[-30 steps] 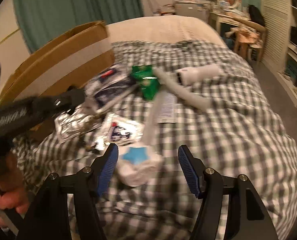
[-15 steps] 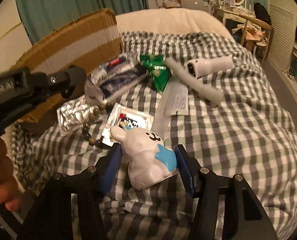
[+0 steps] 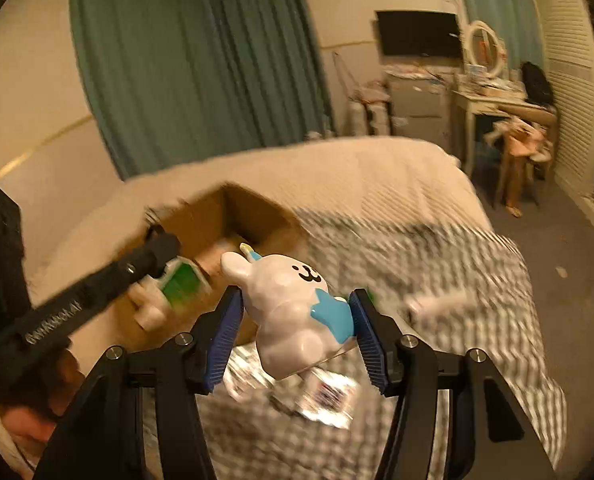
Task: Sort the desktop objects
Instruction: 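Carry hair tie into cardboard box with left tool while right tool drops plush toy in, then move both open tools back from the box to the item pile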
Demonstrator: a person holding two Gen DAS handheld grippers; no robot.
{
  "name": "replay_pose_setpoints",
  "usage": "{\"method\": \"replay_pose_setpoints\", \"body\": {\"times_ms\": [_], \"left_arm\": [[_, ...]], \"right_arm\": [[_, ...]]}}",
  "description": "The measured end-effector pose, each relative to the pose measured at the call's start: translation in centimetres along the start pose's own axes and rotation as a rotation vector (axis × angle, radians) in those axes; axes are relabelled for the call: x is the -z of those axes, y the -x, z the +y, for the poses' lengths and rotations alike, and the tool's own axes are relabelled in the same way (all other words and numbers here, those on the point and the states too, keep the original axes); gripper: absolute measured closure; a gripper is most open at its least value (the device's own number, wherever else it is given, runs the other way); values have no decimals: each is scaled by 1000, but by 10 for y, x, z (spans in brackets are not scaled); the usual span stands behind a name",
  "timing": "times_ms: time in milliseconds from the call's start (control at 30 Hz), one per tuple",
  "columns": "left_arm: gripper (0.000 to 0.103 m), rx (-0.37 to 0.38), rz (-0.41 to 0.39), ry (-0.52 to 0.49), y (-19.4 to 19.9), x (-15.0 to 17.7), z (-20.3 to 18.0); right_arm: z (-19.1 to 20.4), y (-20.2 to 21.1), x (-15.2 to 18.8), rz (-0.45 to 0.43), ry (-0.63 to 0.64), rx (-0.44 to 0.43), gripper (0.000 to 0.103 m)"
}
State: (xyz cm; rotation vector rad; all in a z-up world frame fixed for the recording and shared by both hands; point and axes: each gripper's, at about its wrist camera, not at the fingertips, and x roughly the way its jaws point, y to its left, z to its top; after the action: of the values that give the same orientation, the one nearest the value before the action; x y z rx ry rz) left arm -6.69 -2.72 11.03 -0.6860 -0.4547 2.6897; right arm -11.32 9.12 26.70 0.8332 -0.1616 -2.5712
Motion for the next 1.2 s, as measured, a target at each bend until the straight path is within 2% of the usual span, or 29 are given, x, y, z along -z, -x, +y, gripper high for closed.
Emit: {"method": "replay_pose_setpoints", "body": {"times_ms": [100,200,300,400,433,467,500,533,567,800,900,1067,1200], "left_arm": [[99,-49,-25,-7,2,-32,21],[99,-159,-4,-44,-8,-49,50],[99,-264,4,-23,-16,-41,83],[95,-272,11,10,-27,-28,106],[82,-279,25,3,-31,-24,108],[59,-288,38,-6,-37,-20,110],[45,-301,48,-11,-41,-16,111],[25,-310,47,-9,-43,-12,113],[20,-309,44,-2,-43,-9,117],[17,-252,55,74,-33,-8,119],[8,-240,43,83,-20,-9,105],[7,-203,61,73,-4,-5,70],[5,-173,88,52,1,18,37]], "right_arm": [[25,-27,-23,-5,-4,-66,48],[43,-66,-33,30,-40,-132,48],[57,-104,-34,60,-45,-125,48],[57,-127,-34,67,-90,-133,47],[56,-132,-35,65,-107,-129,46],[54,-133,-36,55,-119,-120,38],[53,-131,-36,41,-126,-114,29],[51,-128,-35,26,-129,-110,26],[47,-124,-35,15,-128,-97,25],[15,-72,-26,-22,-153,0,25],[-3,-39,-16,-23,-154,61,25],[-41,23,11,-24,-151,182,25],[-68,54,36,-16,-162,256,25]]}}
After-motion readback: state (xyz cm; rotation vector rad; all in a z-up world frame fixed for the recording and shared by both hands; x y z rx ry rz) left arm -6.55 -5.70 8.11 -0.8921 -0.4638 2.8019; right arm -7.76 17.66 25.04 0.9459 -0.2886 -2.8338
